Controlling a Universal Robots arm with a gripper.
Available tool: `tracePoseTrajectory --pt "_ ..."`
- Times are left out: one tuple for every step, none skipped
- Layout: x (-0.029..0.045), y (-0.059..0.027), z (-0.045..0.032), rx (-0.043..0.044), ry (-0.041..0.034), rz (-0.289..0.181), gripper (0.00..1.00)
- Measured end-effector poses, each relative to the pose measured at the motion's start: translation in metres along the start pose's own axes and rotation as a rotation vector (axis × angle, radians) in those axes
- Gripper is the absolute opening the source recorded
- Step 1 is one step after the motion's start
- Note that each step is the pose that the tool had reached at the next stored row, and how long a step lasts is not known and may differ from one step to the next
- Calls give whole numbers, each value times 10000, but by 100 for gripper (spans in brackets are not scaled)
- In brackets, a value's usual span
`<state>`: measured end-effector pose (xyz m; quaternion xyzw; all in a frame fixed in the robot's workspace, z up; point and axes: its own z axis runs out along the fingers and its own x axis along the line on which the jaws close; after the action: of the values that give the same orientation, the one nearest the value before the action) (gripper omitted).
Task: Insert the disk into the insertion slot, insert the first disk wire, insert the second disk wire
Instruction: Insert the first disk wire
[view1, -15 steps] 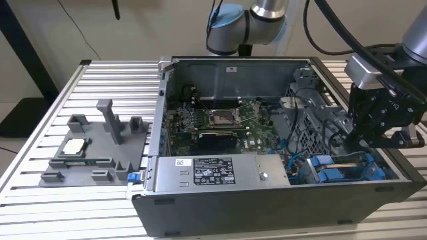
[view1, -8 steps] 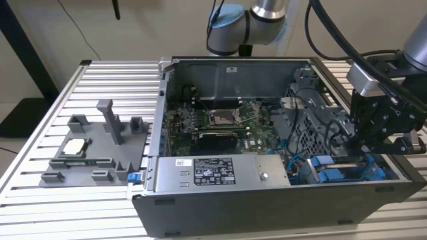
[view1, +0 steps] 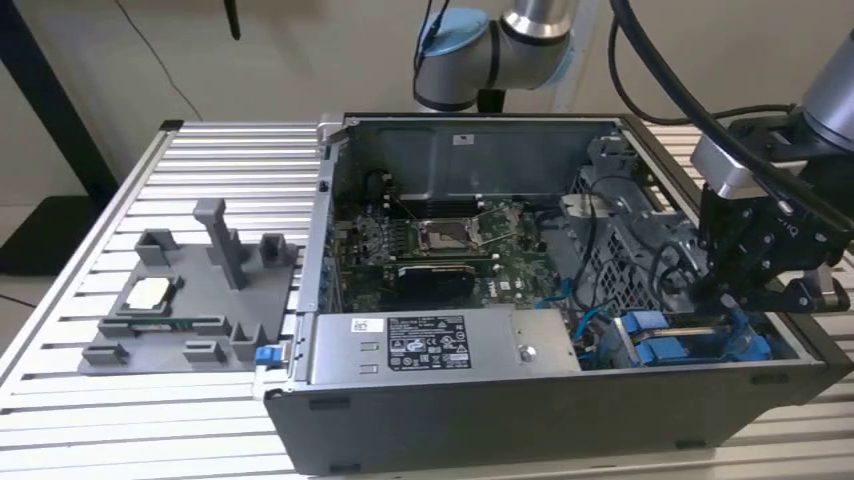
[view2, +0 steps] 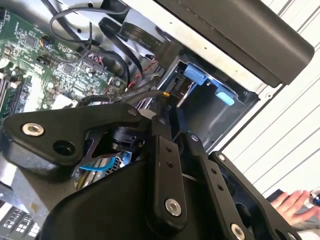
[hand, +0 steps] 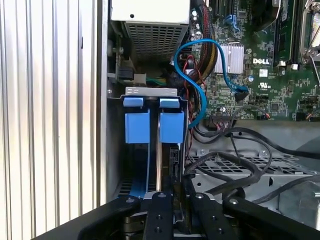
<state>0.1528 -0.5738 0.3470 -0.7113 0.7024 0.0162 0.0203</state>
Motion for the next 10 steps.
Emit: tracePoseTrajectory --pt "0 0 9 1 14 -1 19" --pt "1 -1 21 5 20 -2 19" --pt "1 -2 31 8 26 -4 19" --pt "1 -3 38 14 33 -6 19" --pt "-1 -4 45 18 35 -13 19" --pt "-4 -7 47 18 35 -23 19" --pt "-8 -11 49 17 33 -41 19" --pt "-12 -13 50 17 33 -58 19" --pt "-17 -15 50 17 33 -70 19" --pt "-23 -16 50 16 34 -81 19"
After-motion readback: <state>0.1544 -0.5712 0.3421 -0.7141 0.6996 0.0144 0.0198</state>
